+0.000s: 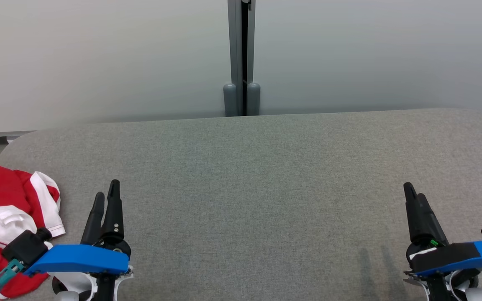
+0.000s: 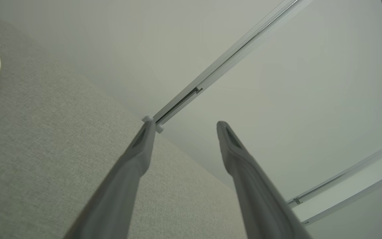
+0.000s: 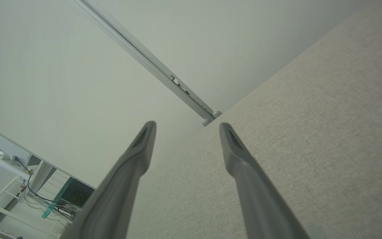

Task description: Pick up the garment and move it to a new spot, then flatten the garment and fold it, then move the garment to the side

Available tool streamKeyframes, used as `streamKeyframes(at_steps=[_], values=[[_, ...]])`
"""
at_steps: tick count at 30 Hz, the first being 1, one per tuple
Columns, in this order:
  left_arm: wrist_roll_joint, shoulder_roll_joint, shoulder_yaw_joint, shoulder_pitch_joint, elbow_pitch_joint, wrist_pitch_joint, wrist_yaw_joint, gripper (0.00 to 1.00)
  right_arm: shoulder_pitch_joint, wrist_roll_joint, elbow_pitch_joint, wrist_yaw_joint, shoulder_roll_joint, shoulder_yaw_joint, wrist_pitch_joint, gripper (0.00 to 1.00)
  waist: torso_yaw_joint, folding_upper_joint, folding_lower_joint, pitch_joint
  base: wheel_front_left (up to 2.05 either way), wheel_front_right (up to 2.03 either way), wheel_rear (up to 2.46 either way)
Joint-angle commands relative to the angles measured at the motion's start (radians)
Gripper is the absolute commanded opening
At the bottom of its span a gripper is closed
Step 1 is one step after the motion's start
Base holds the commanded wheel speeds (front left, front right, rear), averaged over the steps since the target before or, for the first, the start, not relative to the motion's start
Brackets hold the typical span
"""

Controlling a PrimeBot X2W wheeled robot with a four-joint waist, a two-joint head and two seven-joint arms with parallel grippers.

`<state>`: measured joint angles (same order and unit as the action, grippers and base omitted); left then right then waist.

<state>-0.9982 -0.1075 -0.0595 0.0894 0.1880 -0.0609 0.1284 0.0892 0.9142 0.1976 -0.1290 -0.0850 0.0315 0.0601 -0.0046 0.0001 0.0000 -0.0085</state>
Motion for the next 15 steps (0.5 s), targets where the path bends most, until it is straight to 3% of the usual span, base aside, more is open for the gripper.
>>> streamKeyframes(at_steps=[1, 15], values=[[0.03, -0.012, -0.008, 0.016, -0.012, -0.008, 0.002, 1.0, 0.016, -0.032, -0.014, -0.002, -0.013, -0.004, 0.009, 1.0, 0.0, -0.0001, 0.0, -0.001, 0.0, 0.0, 0.0], [0.257, -0.038, -0.047, 0.004, 0.017, -0.053, 0.002, 1.0, 0.022, -0.276, 0.012, -0.002, -0.029, -0.025, 0.052, 1.0, -0.003, -0.0001, 0.0, -0.007, 0.0, 0.0, 0.0]])
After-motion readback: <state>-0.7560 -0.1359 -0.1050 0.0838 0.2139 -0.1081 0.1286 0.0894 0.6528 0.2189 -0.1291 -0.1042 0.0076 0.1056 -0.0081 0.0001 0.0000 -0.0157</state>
